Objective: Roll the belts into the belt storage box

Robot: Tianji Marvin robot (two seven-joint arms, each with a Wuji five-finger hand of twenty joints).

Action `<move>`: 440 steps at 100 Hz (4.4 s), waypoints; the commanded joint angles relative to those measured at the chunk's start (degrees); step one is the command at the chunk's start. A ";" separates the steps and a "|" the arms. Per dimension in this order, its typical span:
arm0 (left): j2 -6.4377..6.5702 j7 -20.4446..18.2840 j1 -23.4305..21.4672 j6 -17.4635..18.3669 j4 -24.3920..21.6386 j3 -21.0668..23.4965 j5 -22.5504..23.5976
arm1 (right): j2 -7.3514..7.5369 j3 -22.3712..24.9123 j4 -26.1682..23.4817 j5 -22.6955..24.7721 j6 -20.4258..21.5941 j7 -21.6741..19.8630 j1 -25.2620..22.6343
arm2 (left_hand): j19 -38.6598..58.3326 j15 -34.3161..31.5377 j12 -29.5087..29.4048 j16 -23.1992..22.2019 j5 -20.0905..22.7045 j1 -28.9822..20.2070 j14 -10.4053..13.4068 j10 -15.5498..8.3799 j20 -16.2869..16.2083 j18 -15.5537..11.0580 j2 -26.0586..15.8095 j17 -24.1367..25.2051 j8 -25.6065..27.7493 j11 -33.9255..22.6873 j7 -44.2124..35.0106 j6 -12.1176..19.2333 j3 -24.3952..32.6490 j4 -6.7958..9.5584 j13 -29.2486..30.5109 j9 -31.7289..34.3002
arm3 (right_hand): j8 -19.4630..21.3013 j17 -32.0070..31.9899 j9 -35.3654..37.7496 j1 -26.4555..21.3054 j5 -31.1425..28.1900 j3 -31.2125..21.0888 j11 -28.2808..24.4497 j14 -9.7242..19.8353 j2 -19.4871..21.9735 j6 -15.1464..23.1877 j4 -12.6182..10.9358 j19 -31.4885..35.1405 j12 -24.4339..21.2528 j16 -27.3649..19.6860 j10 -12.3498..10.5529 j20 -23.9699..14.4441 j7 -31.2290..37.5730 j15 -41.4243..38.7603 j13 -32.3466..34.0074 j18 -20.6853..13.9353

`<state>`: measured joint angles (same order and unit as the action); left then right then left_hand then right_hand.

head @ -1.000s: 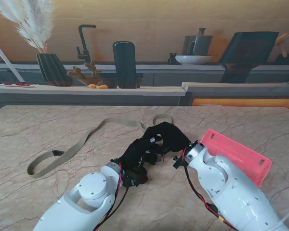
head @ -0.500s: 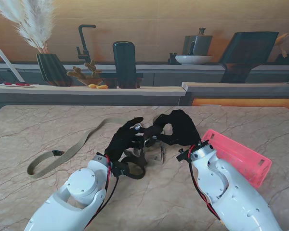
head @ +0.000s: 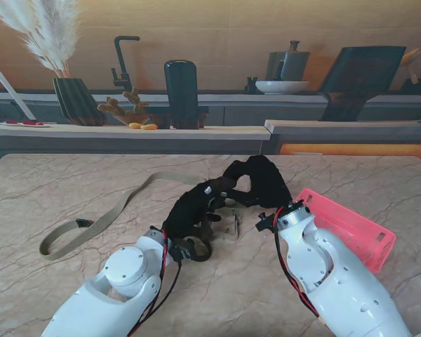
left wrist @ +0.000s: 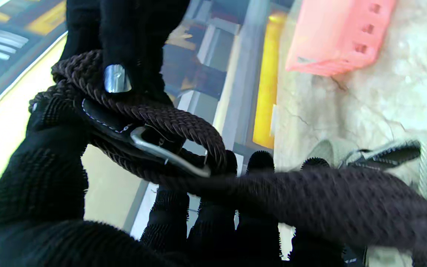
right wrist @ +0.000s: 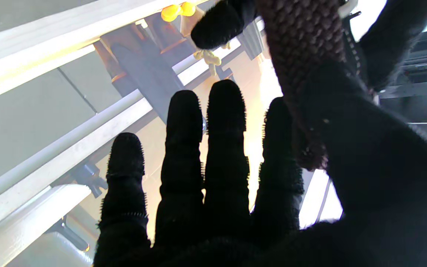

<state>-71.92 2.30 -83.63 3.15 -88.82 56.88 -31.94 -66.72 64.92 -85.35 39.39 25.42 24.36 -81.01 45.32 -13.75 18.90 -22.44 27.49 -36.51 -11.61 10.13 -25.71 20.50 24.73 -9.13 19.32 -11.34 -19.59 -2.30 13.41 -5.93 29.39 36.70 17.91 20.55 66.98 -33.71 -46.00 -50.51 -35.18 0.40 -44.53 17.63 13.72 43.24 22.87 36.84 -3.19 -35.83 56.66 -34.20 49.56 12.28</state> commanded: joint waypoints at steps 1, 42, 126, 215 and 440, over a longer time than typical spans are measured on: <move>-0.70 -0.48 -0.36 -0.33 -0.25 -0.18 1.91 | -0.29 -0.58 -0.89 -0.60 1.56 -2.03 -0.05 | 0.73 -0.89 -0.68 0.58 3.20 -4.76 2.25 -2.33 -0.05 -1.00 -5.46 -0.57 1.54 -1.07 -2.56 2.61 1.40 1.38 2.79 2.93 | 1.30 -0.80 1.00 -1.74 -2.89 -1.81 -1.35 1.97 4.69 9.14 -1.48 0.79 0.36 0.41 -0.36 0.57 4.75 -0.43 -0.11 0.20; -0.55 -3.45 -0.72 -0.04 -0.69 0.20 -2.90 | 0.88 -1.70 -1.05 -1.48 3.56 -8.56 1.31 | 18.80 -26.16 8.91 -12.41 11.32 -14.82 -1.15 -3.75 -8.26 -3.68 0.15 -10.46 11.68 -17.06 -18.59 4.35 4.86 -0.73 18.94 19.83 | 1.07 -0.24 0.49 -3.11 -1.95 -0.18 -0.04 1.86 6.77 7.45 -1.56 0.64 0.70 0.10 0.23 0.90 3.43 0.53 0.28 0.63; 0.03 -4.80 -1.82 2.65 -1.03 -0.20 -2.09 | 2.28 0.79 -2.15 -1.84 1.92 -14.26 -1.13 | 25.26 -35.90 23.99 -18.29 10.61 -22.97 0.10 -3.60 -10.19 -4.32 -1.03 -14.75 17.06 -24.02 -31.04 8.20 13.45 0.86 24.15 25.76 | 14.25 1.97 -13.03 1.44 10.84 -1.94 4.90 0.21 7.68 -7.36 -8.43 0.23 -1.05 -0.45 4.41 -0.09 -19.73 4.11 2.96 0.73; -0.02 -0.08 -2.73 0.52 -2.63 1.86 2.94 | 0.87 3.03 -5.21 3.91 2.15 -2.92 -1.50 | 13.90 -18.12 10.27 -14.26 -1.42 0.71 -3.89 -1.07 -8.89 -1.19 -0.23 -3.00 5.53 -10.63 -1.11 -1.30 6.19 2.30 7.62 6.79 | -0.27 2.20 4.89 -4.02 -4.07 -2.37 2.39 1.51 5.44 7.67 -1.66 1.52 -0.10 1.48 0.28 0.80 3.74 1.18 6.46 1.51; -4.64 14.76 -2.91 11.88 -1.91 -5.42 0.46 | -2.91 -6.99 3.98 -5.00 -5.83 3.84 2.57 | 36.17 -64.60 11.08 -40.44 -7.40 16.77 13.78 -4.12 -11.36 -9.20 6.26 -17.51 5.38 -11.77 -8.05 1.09 19.83 -1.07 20.29 -8.30 | -0.32 0.11 2.93 -4.91 -2.58 -0.83 0.32 1.30 6.93 6.65 -2.95 2.51 -0.81 0.66 1.02 2.06 3.96 -0.98 3.92 1.56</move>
<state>-75.74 16.98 -85.65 14.28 -89.28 51.68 -32.11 -68.86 59.19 -83.43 33.06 19.96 28.33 -78.85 82.55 -79.46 30.63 -61.54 18.72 -22.54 1.87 7.57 -37.53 12.77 28.02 -27.45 23.78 -24.05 -25.53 -4.28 32.46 -4.77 51.02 29.61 15.82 21.98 69.52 -34.37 -43.79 -47.29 -33.71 -0.26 -43.23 17.76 12.66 44.30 22.63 37.46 -1.99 -34.53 51.04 -34.22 55.73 13.71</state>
